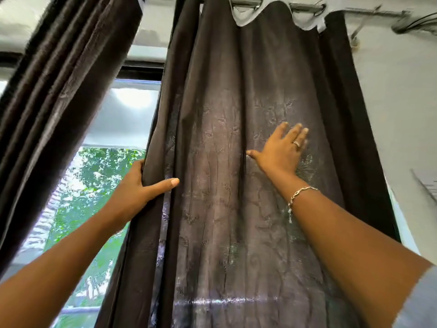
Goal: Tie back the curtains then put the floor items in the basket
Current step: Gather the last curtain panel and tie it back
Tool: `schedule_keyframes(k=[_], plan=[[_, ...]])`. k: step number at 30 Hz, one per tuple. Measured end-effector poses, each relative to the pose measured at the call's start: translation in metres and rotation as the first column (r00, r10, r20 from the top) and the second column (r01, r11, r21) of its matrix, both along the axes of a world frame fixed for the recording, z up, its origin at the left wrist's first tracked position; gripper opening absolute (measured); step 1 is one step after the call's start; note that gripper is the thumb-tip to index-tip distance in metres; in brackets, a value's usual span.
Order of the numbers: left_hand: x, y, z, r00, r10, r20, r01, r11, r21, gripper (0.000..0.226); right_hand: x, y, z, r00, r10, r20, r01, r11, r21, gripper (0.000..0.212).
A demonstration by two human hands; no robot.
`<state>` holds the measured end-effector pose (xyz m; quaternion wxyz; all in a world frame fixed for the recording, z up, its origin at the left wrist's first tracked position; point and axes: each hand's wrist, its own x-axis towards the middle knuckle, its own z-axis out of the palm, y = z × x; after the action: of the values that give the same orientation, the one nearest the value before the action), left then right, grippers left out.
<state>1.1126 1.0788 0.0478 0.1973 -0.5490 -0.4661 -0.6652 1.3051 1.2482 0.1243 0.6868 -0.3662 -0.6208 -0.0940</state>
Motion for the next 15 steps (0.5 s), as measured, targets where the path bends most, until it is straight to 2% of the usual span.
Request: schedule_keyframes(k=[3, 6, 8, 10, 11, 15], plan=[[0.004, 0.008, -0.001, 1.0, 0.006, -0.008, -0.005, 1.0, 0.009, 0.062, 0.021, 0.017, 0.002, 0.996, -0.038, -0.076, 0.028, 0.991, -0.13, 0.117], [0.007, 0.015, -0.002, 1.0, 0.031, -0.002, -0.031, 0.999, 0.019, 0.06, 0.036, 0.03, 0.006, 0.992, -0.037, -0.117, 0.009, 0.974, -0.228, 0.117], [0.007, 0.019, -0.002, 1.0, 0.028, 0.004, -0.028, 0.999, 0.022, 0.057, 0.039, 0.037, 0.009, 0.995, -0.032, -0.094, 0.006, 0.963, -0.27, 0.096], [0.006, 0.021, -0.002, 0.999, 0.034, 0.016, -0.034, 0.999, 0.019, 0.056, 0.038, 0.038, 0.009, 0.999, -0.039, -0.032, 0.03, 0.967, -0.252, 0.049], [0.004, 0.021, -0.002, 0.999, 0.037, 0.022, -0.038, 0.999, 0.019, 0.055, 0.035, 0.036, 0.008, 0.999, -0.039, 0.008, 0.039, 0.973, -0.227, 0.035], [0.001, 0.02, -0.002, 0.999, 0.034, 0.035, -0.034, 0.999, 0.004, 0.057, 0.007, 0.009, 0.003, 0.988, -0.009, 0.155, 0.021, 0.997, -0.077, 0.03]])
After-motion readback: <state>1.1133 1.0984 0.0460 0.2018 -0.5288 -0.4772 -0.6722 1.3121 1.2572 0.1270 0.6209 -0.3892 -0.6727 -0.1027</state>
